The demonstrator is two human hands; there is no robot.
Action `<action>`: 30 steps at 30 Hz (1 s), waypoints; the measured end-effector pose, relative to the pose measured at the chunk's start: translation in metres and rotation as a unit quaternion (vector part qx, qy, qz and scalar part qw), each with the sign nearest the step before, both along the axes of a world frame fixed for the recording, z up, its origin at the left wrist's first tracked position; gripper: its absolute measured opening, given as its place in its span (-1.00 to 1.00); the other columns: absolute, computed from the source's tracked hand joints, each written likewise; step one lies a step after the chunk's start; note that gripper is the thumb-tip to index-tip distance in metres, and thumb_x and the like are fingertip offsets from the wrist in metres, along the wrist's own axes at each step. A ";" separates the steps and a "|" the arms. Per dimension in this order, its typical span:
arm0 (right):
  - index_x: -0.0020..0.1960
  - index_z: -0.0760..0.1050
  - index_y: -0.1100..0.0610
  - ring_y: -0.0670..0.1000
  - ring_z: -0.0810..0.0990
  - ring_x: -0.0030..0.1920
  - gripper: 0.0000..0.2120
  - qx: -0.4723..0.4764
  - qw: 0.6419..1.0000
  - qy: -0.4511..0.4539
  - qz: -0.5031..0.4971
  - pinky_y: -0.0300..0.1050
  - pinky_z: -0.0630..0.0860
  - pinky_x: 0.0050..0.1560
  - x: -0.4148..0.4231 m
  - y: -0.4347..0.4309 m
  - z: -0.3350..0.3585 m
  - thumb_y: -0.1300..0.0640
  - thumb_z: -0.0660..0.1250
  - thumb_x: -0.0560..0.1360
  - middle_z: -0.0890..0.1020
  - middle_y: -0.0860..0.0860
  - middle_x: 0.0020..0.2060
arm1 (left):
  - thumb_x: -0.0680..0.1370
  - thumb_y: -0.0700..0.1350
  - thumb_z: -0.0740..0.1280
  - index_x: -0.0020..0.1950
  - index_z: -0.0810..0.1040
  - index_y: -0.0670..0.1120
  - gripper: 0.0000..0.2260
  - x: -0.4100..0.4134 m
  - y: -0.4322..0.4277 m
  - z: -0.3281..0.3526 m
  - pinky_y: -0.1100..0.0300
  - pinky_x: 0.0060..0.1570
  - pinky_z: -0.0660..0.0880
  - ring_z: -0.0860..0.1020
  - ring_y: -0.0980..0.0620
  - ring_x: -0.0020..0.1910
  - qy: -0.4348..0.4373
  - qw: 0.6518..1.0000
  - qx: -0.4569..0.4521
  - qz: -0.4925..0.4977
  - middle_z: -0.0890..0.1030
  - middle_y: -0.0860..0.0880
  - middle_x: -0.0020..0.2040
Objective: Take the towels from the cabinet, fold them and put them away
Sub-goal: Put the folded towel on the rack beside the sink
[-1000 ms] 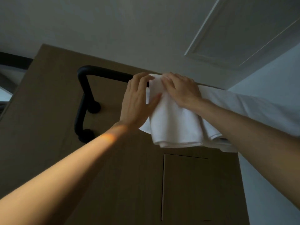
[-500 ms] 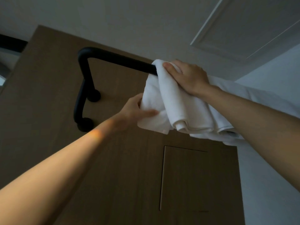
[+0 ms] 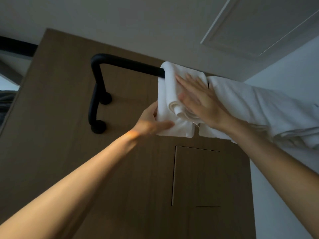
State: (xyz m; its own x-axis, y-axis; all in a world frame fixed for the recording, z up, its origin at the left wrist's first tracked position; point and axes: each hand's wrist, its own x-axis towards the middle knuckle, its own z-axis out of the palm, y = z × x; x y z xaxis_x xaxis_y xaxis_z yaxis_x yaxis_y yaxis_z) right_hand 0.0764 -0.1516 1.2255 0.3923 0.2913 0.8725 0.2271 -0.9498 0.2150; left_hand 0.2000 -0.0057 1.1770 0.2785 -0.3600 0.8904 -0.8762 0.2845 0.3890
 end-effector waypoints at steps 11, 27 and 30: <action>0.54 -0.21 -0.24 0.21 -0.07 0.55 -0.26 -0.082 0.984 -0.017 -0.160 0.11 -0.01 0.50 -0.022 0.021 -0.015 0.35 0.05 0.63 -0.09 0.02 0.58 | 0.35 -0.30 0.48 0.41 0.38 -0.01 -0.34 -0.011 0.014 -0.003 0.00 0.12 0.56 0.59 -0.02 0.17 0.016 0.996 0.069 -0.061 0.60 -0.06 0.21; 0.51 -0.28 -0.29 0.23 -0.15 0.55 0.08 -0.077 0.982 -0.003 -0.173 0.03 0.49 0.27 -0.013 -0.020 -0.033 0.52 0.26 0.44 -0.34 -0.07 0.54 | 0.40 -0.52 0.29 0.47 0.26 0.12 -0.21 -0.039 -0.024 0.006 -0.08 0.02 0.59 0.64 -0.10 0.07 0.056 0.987 0.118 -0.093 0.58 -0.10 0.21; 0.51 -0.26 -0.32 0.18 -0.17 0.55 0.06 -0.063 0.986 -0.008 -0.153 -0.06 0.51 0.23 -0.010 -0.023 -0.036 0.52 0.23 0.46 -0.33 -0.11 0.53 | 0.42 -0.55 0.17 0.48 0.24 0.08 -0.24 -0.043 -0.026 0.005 0.12 -0.10 0.62 0.65 -0.01 0.04 0.080 0.979 0.122 -0.140 0.55 -0.14 0.24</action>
State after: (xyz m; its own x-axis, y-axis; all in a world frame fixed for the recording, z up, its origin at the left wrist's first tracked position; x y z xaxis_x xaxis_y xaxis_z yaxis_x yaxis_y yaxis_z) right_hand 0.0665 -0.1748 1.1893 0.4655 0.2686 0.8433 -0.0693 -0.9389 0.3372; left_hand 0.1570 -0.0321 1.1823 0.2665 -0.6394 0.7212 -0.6991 0.3868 0.6013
